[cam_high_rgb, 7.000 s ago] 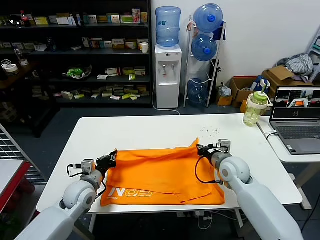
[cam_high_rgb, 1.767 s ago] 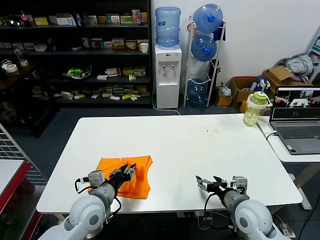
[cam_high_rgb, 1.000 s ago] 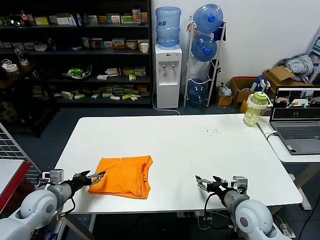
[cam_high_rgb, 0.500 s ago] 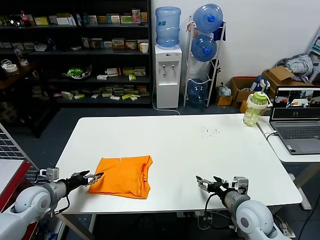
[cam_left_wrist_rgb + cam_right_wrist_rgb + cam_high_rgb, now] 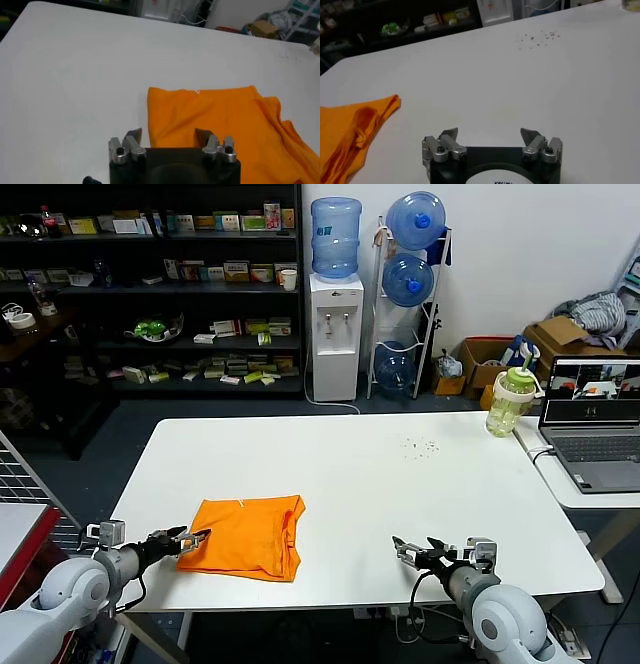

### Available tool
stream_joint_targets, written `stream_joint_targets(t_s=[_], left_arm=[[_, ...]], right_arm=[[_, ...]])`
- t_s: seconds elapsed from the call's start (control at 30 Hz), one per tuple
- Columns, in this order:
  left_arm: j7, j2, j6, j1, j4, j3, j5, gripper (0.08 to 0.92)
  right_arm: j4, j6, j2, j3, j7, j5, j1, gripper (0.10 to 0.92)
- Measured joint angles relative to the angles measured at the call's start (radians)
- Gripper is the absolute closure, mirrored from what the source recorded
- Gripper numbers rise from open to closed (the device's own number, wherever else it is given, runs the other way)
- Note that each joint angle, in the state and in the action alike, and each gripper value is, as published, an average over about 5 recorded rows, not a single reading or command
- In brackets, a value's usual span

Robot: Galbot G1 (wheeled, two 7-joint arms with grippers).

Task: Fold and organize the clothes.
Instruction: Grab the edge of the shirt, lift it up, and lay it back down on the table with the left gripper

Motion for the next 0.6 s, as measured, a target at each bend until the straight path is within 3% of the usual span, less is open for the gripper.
stream_joint_targets(t_s=[0.6], left_arm=[[-0.026,-0.017,-0.004,0.008,-0.003,0.002,-0.003,0.805]], right_arm=[[0.0,0.0,0.002,0.0,0.001,0.002,0.001,0.203]])
